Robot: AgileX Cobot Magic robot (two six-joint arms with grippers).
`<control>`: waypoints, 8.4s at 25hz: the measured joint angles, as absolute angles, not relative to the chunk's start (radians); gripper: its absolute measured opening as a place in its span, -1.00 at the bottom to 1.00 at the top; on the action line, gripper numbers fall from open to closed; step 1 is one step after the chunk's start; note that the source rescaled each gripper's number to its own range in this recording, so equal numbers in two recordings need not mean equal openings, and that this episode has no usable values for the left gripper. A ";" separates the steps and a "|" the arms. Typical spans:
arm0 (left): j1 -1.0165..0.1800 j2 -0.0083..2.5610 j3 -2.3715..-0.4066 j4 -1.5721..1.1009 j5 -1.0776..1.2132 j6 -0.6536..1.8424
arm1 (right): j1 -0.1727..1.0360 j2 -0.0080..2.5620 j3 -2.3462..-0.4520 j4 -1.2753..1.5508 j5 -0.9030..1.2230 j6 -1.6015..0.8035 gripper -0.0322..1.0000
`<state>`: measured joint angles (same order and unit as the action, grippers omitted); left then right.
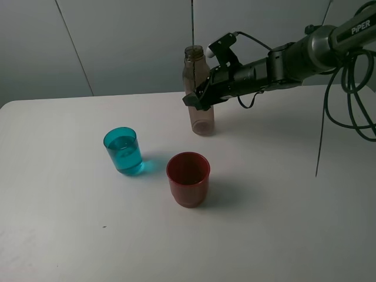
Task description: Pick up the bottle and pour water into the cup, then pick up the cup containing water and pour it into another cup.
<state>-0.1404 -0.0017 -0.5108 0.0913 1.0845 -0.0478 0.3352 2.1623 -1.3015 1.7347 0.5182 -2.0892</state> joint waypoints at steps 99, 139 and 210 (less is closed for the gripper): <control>-0.140 -0.002 -0.511 0.091 1.085 -0.046 | 0.765 1.991 -1.179 1.165 0.349 -1.356 1.00; -0.140 -0.002 -0.511 0.091 1.085 -0.046 | 0.873 2.124 -1.221 1.093 0.046 -0.957 1.00; -0.140 -0.002 -0.511 0.095 1.085 -0.046 | 0.918 2.236 -1.367 1.028 0.000 -0.793 -0.68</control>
<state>-0.1404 -0.0017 -0.5108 0.0951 1.0845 -0.0459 0.9181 2.2357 -1.3670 1.0278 0.0000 -0.7935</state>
